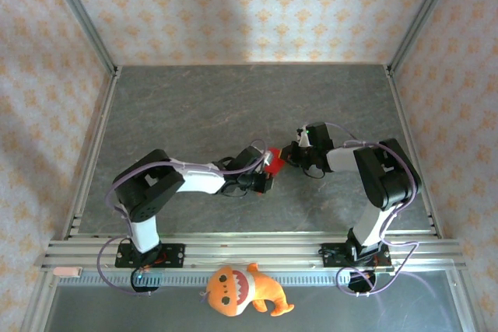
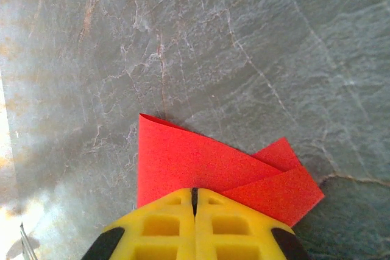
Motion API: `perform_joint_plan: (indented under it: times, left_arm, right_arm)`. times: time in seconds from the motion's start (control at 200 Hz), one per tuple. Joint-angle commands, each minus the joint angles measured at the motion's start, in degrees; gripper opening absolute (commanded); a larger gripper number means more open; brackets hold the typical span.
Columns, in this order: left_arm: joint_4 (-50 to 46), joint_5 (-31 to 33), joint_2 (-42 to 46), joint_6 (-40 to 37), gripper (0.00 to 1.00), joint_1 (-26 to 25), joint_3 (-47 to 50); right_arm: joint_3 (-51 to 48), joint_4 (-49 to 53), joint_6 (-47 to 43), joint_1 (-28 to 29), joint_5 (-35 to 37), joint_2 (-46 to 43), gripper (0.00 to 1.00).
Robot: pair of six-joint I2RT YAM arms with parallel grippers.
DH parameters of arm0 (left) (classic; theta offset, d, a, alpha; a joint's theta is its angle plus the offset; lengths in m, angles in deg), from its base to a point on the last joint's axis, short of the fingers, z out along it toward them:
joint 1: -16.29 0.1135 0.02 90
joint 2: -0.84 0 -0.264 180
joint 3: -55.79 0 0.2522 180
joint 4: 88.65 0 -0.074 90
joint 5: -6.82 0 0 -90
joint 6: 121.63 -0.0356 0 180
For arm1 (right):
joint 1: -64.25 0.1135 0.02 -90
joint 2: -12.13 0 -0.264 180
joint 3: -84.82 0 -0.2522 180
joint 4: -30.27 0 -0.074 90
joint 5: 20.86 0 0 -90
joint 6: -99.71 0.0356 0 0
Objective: Fold a paper plane with a square sheet of paper (pick it up from the middle)
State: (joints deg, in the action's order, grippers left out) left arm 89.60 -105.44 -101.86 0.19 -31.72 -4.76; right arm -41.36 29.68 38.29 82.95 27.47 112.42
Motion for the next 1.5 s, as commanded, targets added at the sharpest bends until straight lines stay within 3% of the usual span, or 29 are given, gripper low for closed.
perform_joint_plan:
  times: [0.0, 0.165, 0.335, 0.455, 0.676, 0.871, 1.116, 1.496]
  left_arm:
    - [-2.3, -2.5, 2.7, 2.3, 0.0, -0.6, 5.0]
    - [0.3, -2.3, 9.3, 3.1, 0.0, -0.5, 6.5]
    - [2.7, 1.4, 13.9, 4.5, 0.01, 1.7, 7.1]
    - [4.1, 1.2, 13.2, 6.3, 0.04, 5.0, 6.3]
    - [4.7, -1.2, 8.2, 8.8, 0.15, 9.3, 2.7]
    - [6.3, -5.5, 3.0, 9.5, 0.16, 10.5, 0.1]
    - [8.0, -10.5, -1.9, 10.3, 0.18, 11.4, -1.5]
    - [10.4, -14.4, -5.1, 10.3, 0.2, 11.5, -2.3]
  right_arm:
    - [-1.0, 6.5, -2.6, -0.2, 7.1, 4.6, 0.0]
    - [-0.9, 3.8, -2.7, -0.2, 1.8, 1.8, 0.01]
    - [-1.8, 2.2, -1.3, -0.2, 1.2, -6.5, 0.2]
    - [-3.5, 2.8, 0.6, -0.3, 3.8, -11.5, 0.31]
    - [-8.0, 3.1, 4.5, -0.2, 3.4, -16.3, 0.37]
    - [-11.1, 1.5, 8.3, -0.2, 2.0, -17.2, 0.38]
    - [-10.9, 1.2, 9.0, -0.1, 0.7, -15.0, 0.27]
    - [-10.7, 1.1, 8.3, 0.0, 0.4, -12.2, 0.26]
